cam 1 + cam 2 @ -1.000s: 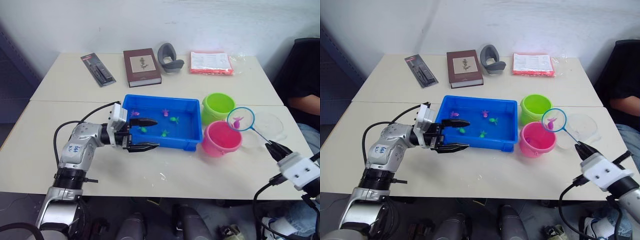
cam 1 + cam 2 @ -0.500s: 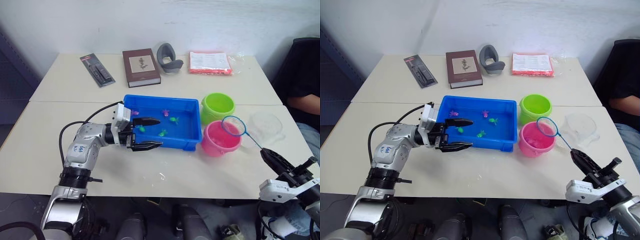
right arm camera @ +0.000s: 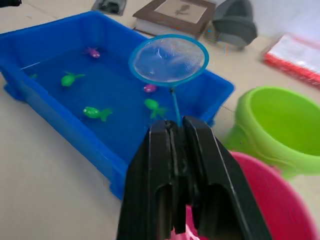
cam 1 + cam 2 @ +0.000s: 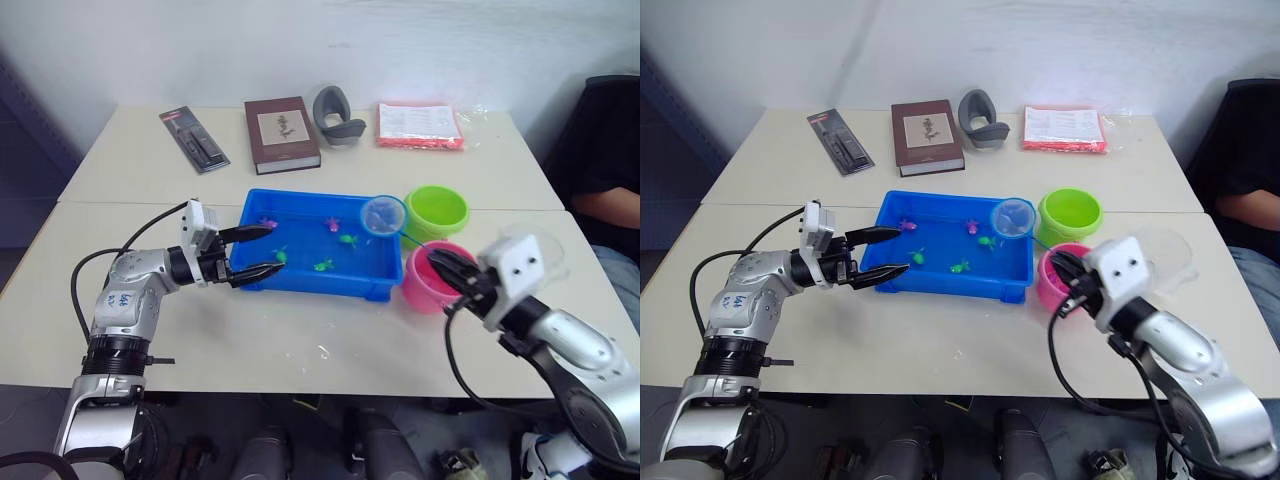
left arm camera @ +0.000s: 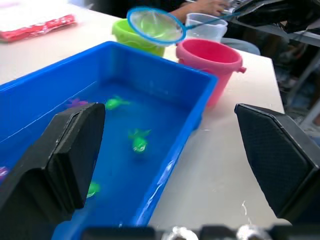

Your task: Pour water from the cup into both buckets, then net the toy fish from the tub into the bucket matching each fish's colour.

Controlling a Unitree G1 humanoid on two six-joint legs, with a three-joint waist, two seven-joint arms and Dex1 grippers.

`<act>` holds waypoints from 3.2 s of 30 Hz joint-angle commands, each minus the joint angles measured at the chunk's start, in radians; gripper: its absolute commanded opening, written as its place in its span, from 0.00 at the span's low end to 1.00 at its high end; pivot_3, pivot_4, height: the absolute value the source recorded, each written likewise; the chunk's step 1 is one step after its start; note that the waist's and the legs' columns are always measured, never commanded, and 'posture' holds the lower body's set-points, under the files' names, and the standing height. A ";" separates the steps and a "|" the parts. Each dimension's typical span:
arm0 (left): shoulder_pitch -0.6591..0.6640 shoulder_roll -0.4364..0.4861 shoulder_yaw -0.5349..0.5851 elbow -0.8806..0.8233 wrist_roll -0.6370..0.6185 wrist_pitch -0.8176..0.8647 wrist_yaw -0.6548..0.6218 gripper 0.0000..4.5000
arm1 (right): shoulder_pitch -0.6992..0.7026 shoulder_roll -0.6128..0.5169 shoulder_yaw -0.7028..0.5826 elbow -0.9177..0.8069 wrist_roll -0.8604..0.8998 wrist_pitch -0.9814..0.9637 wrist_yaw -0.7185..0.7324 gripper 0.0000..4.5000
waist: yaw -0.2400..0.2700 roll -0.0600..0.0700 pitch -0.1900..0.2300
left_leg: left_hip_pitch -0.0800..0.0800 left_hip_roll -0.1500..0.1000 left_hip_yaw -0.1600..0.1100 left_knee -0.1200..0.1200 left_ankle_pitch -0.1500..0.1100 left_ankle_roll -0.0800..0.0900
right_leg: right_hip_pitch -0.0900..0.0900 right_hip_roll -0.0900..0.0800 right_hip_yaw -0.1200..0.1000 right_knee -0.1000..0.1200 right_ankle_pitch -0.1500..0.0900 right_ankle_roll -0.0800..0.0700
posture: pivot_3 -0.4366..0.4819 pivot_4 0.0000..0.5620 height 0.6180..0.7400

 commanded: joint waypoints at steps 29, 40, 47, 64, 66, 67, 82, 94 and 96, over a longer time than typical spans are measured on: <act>0.105 0.033 0.089 -0.119 -0.017 -0.018 0.071 0.99 | -0.657 0.105 0.285 0.476 -0.175 0.526 0.007 0.00 | -0.001 0.000 0.000 | -0.007 0.000 -0.004 0.000 -0.001 0.001 | -0.002 -0.002 -0.005 -0.003 0.000 0.000 | 0.48 0.27 1.00; 0.128 0.028 0.085 -0.171 -0.022 -0.001 0.094 0.99 | -0.649 0.189 0.219 0.490 -0.161 0.412 0.094 0.00 | -0.015 0.000 0.000 | -0.007 0.000 -0.004 -0.001 -0.001 0.001 | -0.002 -0.002 -0.006 -0.003 0.000 0.000 | 0.48 0.27 1.00; 0.123 0.027 0.078 -0.189 -0.038 0.014 0.086 0.99 | -0.487 0.107 0.107 0.262 -0.072 0.399 0.208 0.00 | -0.010 0.000 0.000 | -0.015 0.000 -0.009 0.000 0.001 -0.002 | -0.006 -0.003 -0.011 -0.005 0.000 0.001 | 0.48 0.27 1.00; -0.001 -0.074 -0.060 -0.213 -0.079 0.079 -0.050 0.99 | 0.221 0.045 -0.492 -0.141 0.020 0.056 0.351 0.00 | 0.017 0.000 0.000 | -0.014 -0.001 -0.011 0.000 0.000 0.000 | -0.001 -0.002 -0.013 -0.007 0.001 0.002 | 0.48 0.27 1.00; -0.014 -0.091 -0.069 -0.211 -0.076 0.083 -0.044 0.99 | 0.298 0.063 -0.536 -0.138 -0.015 -0.014 0.349 0.00 | 0.023 0.000 0.000 | -0.013 -0.001 -0.011 0.000 0.000 0.001 | -0.001 -0.001 -0.012 -0.007 0.001 0.002 | 0.48 0.27 1.00; -0.018 -0.097 -0.077 -0.212 -0.075 0.087 -0.047 0.99 | 0.339 0.072 -0.551 -0.133 -0.042 -0.082 0.368 0.00 | 0.023 0.000 0.000 | -0.013 -0.001 -0.011 0.000 0.000 0.001 | -0.001 0.000 -0.012 -0.006 0.001 0.002 | 0.48 0.27 1.00; -0.059 -0.147 -0.134 -0.149 -0.047 0.056 -0.093 0.99 | 0.585 0.063 -0.492 0.117 -0.652 -0.884 0.296 0.00 | 0.016 0.001 0.000 | 0.000 -0.002 -0.003 0.000 0.000 0.001 | 0.005 0.002 -0.004 -0.005 0.001 0.001 | 0.48 0.27 1.00; -0.067 -0.164 -0.139 -0.169 -0.051 0.073 -0.067 0.99 | 0.602 0.000 -0.508 0.288 -1.192 -1.231 -0.047 0.00 | 0.015 0.000 0.000 | 0.001 -0.002 0.000 0.000 0.000 0.000 | 0.005 0.002 -0.001 -0.004 0.001 0.001 | 0.48 0.27 1.00; -0.067 -0.163 -0.137 -0.172 -0.050 0.075 -0.060 0.99 | 0.592 0.014 -0.503 0.317 -1.141 -1.243 -0.076 0.00 | 0.015 0.000 0.000 | 0.001 -0.002 0.000 0.000 0.000 0.000 | 0.005 0.002 0.000 -0.004 0.000 0.001 | 0.48 0.27 1.00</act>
